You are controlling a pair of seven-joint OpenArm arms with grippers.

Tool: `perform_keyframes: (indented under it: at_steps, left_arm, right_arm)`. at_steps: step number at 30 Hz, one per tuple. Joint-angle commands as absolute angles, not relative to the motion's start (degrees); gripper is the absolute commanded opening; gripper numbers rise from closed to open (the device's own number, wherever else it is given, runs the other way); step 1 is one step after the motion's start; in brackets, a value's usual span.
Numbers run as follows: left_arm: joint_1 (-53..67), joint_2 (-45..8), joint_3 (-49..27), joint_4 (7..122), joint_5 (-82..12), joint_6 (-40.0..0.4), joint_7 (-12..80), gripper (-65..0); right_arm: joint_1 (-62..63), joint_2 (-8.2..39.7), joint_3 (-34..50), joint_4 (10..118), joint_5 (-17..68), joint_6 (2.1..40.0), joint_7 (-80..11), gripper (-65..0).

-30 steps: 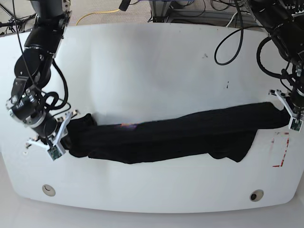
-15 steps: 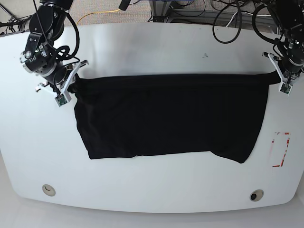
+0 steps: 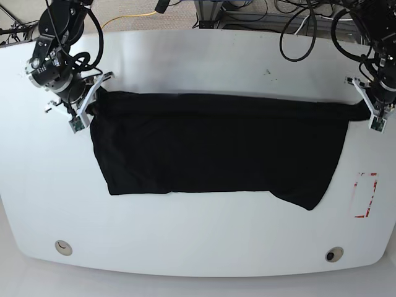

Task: Fold the T-shirt properly
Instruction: 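Lower the stretched shirt onto the table with both grippers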

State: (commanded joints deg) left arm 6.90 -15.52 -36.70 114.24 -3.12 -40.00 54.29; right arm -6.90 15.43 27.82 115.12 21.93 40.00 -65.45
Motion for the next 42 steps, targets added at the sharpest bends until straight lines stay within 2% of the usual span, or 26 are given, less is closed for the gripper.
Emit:
perform_keyframes:
  at_steps: [9,20,27,32,42]
  left_arm:
    - [-8.31,-15.52,-34.42,113.98,-2.95,-40.0,54.46,-65.0]
    - [-24.22,-15.78,-28.97,113.89,-2.95,-40.0,61.58,-65.0]
    - [-34.59,-16.04,-26.86,112.57,-2.86,-39.34,61.76,-65.0]
    - [-41.54,-18.51,-25.1,112.4,-2.95,-38.2,64.92,-65.0]
    - [-59.91,-20.44,-21.49,106.86,-2.95,-38.2,67.91,-65.0]
  right_arm:
    - [9.01,18.86,27.38,114.86,21.85,40.0,-68.44,-65.0]
    - [27.47,27.03,17.19,113.19,21.32,40.0,-68.44,-65.0]
    - [43.3,32.31,6.9,108.0,21.32,40.0,-68.44,-65.0]
    - [53.85,34.68,0.66,104.66,21.32,40.0,-68.44,-65.0]
    - [74.8,34.86,-12.26,96.66,21.85,40.0,-68.44,-65.0]
